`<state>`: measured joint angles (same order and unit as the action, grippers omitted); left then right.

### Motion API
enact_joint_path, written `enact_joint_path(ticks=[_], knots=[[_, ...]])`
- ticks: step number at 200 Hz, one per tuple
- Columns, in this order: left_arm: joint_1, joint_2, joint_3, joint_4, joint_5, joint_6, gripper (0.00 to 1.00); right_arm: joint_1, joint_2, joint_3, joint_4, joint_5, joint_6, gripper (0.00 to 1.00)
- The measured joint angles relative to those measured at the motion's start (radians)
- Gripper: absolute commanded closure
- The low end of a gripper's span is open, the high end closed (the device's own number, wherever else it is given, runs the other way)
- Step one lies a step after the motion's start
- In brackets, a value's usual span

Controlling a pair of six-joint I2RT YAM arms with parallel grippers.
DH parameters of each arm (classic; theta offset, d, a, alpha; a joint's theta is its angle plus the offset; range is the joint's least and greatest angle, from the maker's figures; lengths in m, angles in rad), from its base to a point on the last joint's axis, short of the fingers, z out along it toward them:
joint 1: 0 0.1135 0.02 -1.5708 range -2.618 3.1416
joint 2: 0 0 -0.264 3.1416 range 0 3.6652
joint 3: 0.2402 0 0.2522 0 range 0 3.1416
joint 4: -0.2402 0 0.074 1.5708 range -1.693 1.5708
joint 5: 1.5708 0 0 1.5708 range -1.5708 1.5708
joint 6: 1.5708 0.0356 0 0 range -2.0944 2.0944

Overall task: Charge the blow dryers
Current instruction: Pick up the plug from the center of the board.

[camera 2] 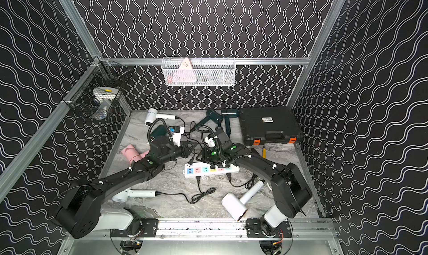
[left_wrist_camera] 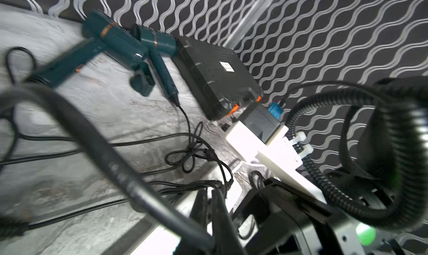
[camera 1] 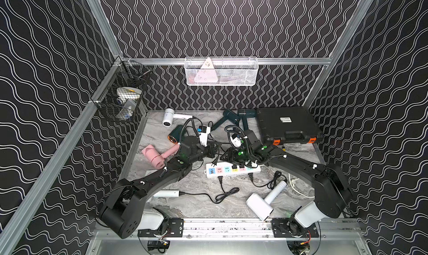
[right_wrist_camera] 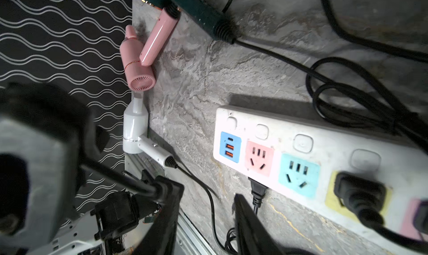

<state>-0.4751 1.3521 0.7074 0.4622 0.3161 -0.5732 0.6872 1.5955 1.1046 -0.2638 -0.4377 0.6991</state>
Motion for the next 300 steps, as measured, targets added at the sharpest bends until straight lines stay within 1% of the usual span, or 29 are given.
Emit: enact_joint_path(ticks=[34, 60, 84, 126, 143, 185, 246, 255, 272, 291, 300], knots=[[-0.030, -0.011, -0.009, -0.006, -0.089, 0.022, 1.00, 0.024, 0.015, 0.018, 0.012, 0.032, 0.022, 0.57], [-0.045, -0.011, -0.011, -0.006, -0.135, 0.029, 1.00, 0.032, 0.018, 0.040, 0.027, 0.043, 0.038, 0.55], [-0.050, -0.011, -0.016, -0.006, -0.155, 0.030, 1.00, 0.046, 0.021, 0.041, 0.038, 0.043, 0.051, 0.53], [-0.055, -0.011, -0.022, -0.006, -0.170, 0.030, 1.00, 0.053, 0.053, 0.041, 0.075, 0.043, 0.092, 0.56], [-0.055, -0.011, -0.023, -0.006, -0.176, 0.029, 1.00, 0.060, 0.075, 0.045, 0.089, 0.040, 0.105, 0.61], [-0.055, -0.016, -0.027, -0.006, -0.182, 0.029, 1.00, 0.070, 0.101, 0.055, 0.120, 0.035, 0.130, 0.76], [-0.055, -0.015, -0.032, -0.010, -0.179, 0.025, 1.00, 0.071, 0.114, 0.055, 0.146, 0.037, 0.131, 0.98], [-0.055, -0.015, -0.032, -0.011, -0.177, 0.024, 1.00, 0.071, 0.114, 0.053, 0.151, 0.039, 0.130, 1.00], [-0.055, -0.014, -0.032, -0.013, -0.171, 0.021, 1.00, 0.071, 0.114, 0.044, 0.164, 0.051, 0.129, 1.00], [-0.055, -0.014, -0.030, -0.015, -0.162, 0.018, 0.85, 0.072, 0.108, 0.040, 0.163, 0.067, 0.126, 1.00], [-0.055, -0.014, -0.024, -0.020, -0.159, 0.018, 0.74, 0.073, 0.100, 0.033, 0.167, 0.078, 0.119, 1.00]])
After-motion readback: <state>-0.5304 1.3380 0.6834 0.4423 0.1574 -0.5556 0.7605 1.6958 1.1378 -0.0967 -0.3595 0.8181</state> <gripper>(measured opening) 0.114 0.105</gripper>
